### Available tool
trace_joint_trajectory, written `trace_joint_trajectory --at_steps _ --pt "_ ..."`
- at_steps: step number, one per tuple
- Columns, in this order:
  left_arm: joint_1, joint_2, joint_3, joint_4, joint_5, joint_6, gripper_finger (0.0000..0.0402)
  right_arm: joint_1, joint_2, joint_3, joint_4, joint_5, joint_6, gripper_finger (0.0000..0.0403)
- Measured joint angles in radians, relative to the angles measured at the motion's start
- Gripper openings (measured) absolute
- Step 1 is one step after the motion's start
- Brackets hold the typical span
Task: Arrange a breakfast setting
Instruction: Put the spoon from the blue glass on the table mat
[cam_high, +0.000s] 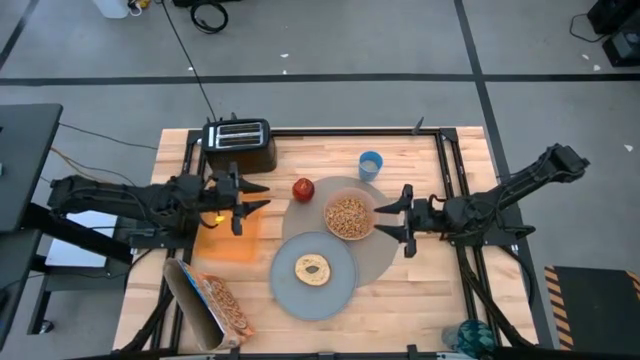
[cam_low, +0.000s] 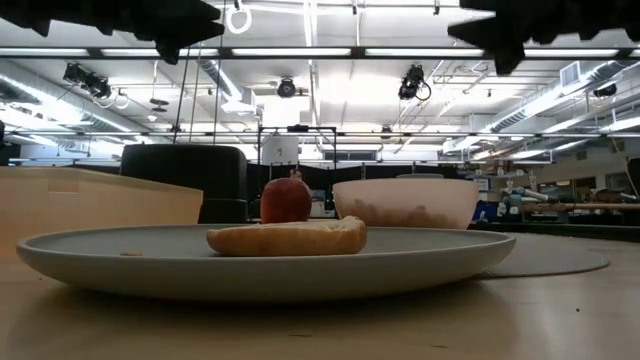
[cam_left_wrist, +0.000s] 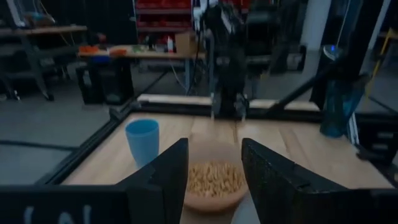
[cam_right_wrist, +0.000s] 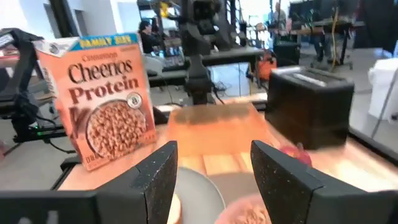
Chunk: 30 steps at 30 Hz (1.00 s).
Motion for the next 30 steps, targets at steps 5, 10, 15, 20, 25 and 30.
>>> trace_joint_trajectory --at_steps 5,10,15,20,25,30 --pt "0.0 -0.017 -0.01 0.044 -0.031 0.01 0.0156 0.01 -0.024 0.053 -0.147 0.019 0.038 0.021" --pt "0.0 -0.046 0.0 0.046 -0.032 0.027 0.0156 0.055 -0.009 0.296 -0.61 0.054 0.126 0.021" --pt "-0.002 -0.066 0.001 0.04 -0.032 0.027 0.0156 0.126 0.071 0.559 -1.024 0.023 0.288 0.021" --pt "-0.002 -0.07 0.001 0.012 -0.019 0.029 0.0156 0.207 0.21 0.776 -1.248 -0.11 0.435 0.021" --pt "-0.002 -0.046 0.001 0.067 0.081 0.048 0.0156 0.316 0.349 0.953 -1.353 -0.219 0.517 0.021" --pt "-0.001 -0.018 0.001 0.15 0.105 0.05 0.0156 0.401 0.478 1.154 -1.549 -0.314 0.698 0.021"
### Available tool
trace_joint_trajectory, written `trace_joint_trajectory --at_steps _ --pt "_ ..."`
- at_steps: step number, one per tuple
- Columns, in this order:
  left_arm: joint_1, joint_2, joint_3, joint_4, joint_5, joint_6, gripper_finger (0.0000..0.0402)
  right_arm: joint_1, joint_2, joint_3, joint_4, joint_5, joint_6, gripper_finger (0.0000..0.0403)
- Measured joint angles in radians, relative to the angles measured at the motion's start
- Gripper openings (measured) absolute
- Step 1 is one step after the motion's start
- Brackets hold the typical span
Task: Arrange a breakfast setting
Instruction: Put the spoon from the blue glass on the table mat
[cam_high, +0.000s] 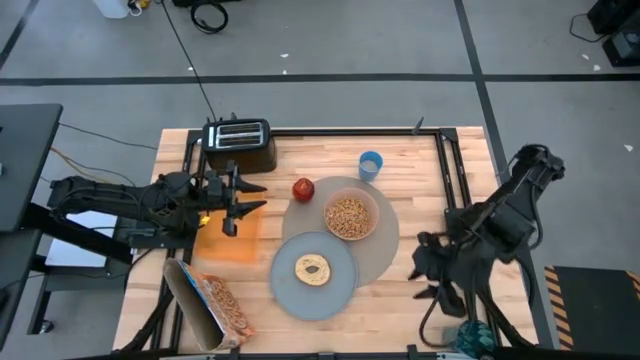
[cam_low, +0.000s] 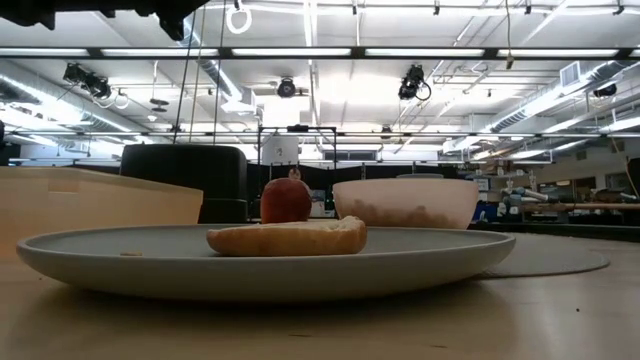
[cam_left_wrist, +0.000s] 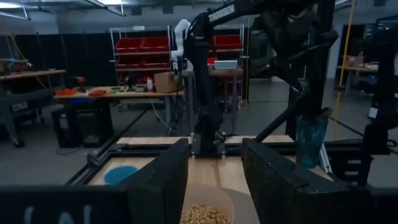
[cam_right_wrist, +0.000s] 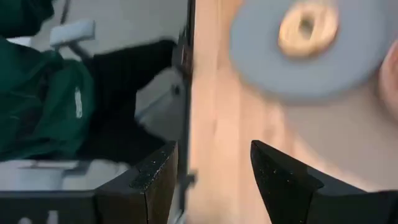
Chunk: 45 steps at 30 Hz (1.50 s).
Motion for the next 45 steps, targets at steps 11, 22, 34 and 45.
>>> trace_joint_trajectory --at_steps 11,22,34,45 --pt "0.001 0.003 0.0 -0.008 -0.002 0.003 0.0156 0.151 0.213 0.229 -0.324 -0.321 0.53 0.021" --pt "0.001 0.003 0.0 -0.023 -0.002 0.003 0.0156 0.28 0.364 0.229 -0.158 -0.703 0.956 0.0222" --pt "0.001 0.003 0.0 -0.06 -0.004 0.003 0.0156 0.353 0.439 0.226 -0.149 -0.599 0.983 0.0217" --pt "0.001 0.003 0.0 -0.066 -0.03 -0.005 0.0156 0.402 0.453 0.423 -0.382 -0.589 0.889 0.0194"
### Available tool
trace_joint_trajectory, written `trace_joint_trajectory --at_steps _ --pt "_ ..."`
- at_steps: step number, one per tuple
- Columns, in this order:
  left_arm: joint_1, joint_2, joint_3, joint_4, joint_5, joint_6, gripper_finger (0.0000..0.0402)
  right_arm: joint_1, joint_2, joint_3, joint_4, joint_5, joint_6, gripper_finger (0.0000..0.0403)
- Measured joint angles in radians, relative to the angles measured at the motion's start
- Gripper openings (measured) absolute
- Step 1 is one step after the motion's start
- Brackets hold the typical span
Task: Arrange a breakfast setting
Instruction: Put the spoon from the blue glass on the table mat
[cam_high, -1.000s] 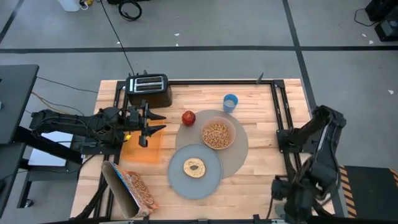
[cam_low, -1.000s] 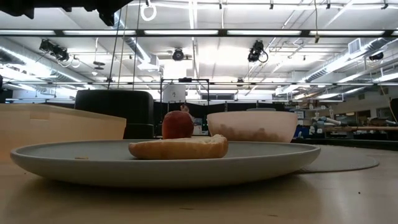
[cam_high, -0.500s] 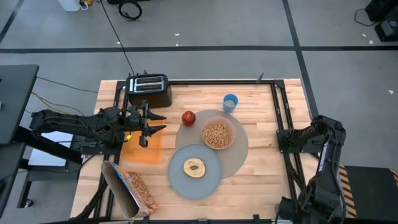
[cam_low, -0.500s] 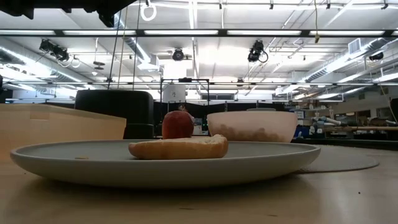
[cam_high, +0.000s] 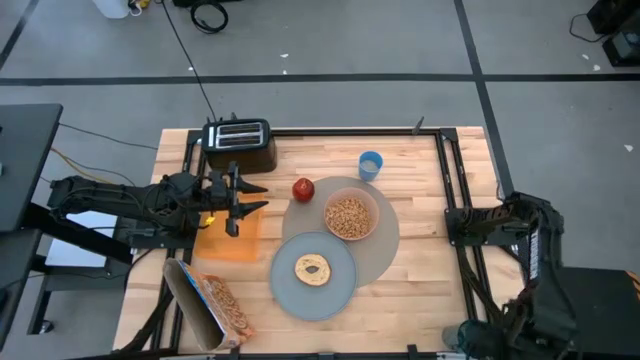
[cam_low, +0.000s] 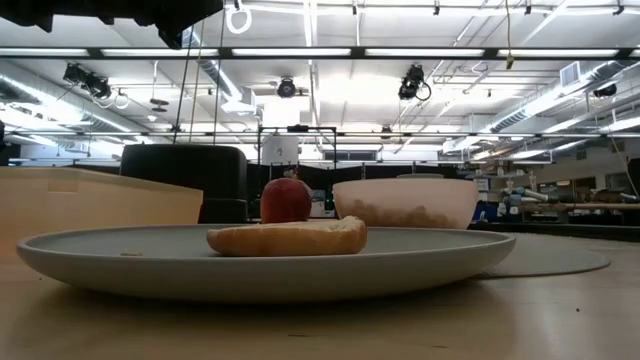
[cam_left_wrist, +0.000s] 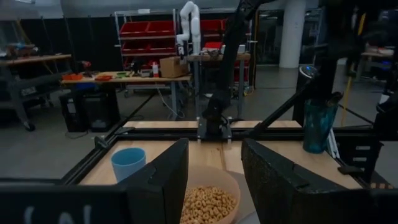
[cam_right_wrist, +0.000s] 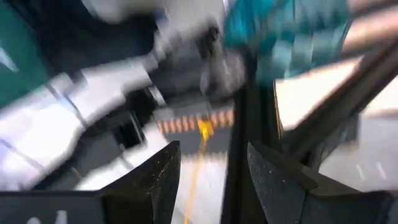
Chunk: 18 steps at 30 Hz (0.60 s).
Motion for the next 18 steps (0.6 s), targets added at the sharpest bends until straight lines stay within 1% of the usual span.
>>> trace_joint_trajectory --at_steps 3,5,7,10,13,16,18 --pt "0.0 0.0 0.0 -0.002 -0.01 -0.047 0.0156 0.047 -0.003 0.05 0.004 0.179 0.003 0.0194" --pt "0.0 0.0 0.0 -0.001 -0.011 -0.06 0.0156 0.1 0.002 0.049 0.052 0.247 0.033 0.0195" --pt "-0.001 0.0 0.0 -0.001 -0.027 -0.063 0.0156 0.139 0.004 0.043 0.05 0.31 0.059 0.0197" --pt "-0.001 0.0 0.0 0.0 -0.091 -0.071 0.0156 0.156 0.004 0.022 0.0 0.326 0.049 0.02" --pt "0.0 0.0 -0.001 -0.001 -0.146 -0.072 0.0156 0.153 0.018 0.006 -0.016 0.294 -0.004 0.02" --pt "0.001 0.0 -0.001 0.002 -0.158 -0.071 0.0156 0.141 0.052 0.003 -0.036 0.25 -0.097 0.0199" --pt "-0.002 0.0 -0.001 -0.002 -0.158 -0.079 0.0156 0.13 0.068 0.003 -0.036 0.215 -0.128 0.0199"
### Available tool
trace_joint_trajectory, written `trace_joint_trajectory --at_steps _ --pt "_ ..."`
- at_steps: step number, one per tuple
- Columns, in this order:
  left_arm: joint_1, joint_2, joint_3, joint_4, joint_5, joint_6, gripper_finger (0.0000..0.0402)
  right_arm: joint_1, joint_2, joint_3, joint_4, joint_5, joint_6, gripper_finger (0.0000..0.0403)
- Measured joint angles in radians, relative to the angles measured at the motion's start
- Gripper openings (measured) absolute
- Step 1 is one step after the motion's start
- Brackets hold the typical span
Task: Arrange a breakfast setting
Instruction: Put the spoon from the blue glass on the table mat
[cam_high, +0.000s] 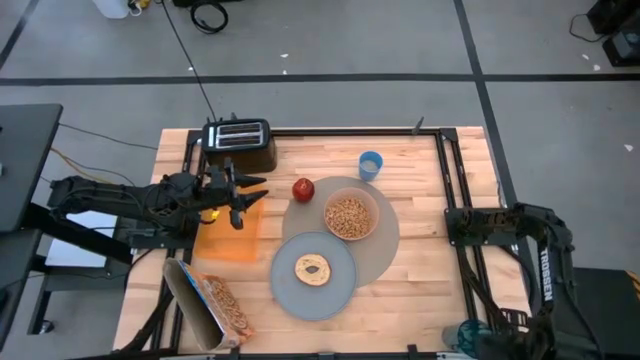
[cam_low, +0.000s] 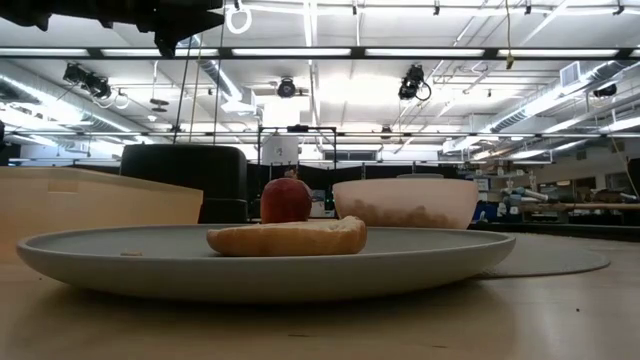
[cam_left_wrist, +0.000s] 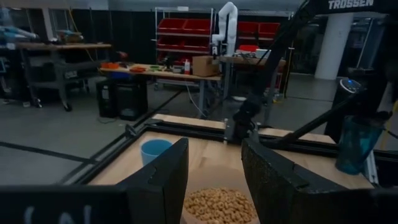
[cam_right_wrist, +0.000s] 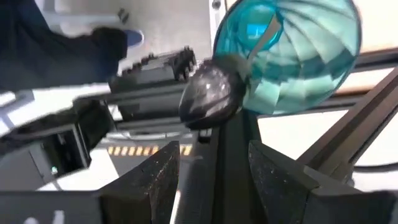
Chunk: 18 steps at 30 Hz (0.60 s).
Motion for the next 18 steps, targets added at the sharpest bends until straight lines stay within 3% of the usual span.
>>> trace_joint_trajectory --at_steps 5,11,18 --pt "-0.001 0.0 0.0 -0.017 0.0 -0.049 0.0156 -0.012 0.029 0.003 -0.005 -0.013 -0.046 0.0199" --pt "-0.001 0.0 0.0 -0.021 0.0 -0.051 0.0156 -0.004 0.058 0.004 -0.011 0.087 -0.121 0.02" --pt "-0.001 0.001 0.0 -0.026 0.0 -0.063 0.0156 0.003 0.078 0.003 0.021 0.049 -0.201 0.02"
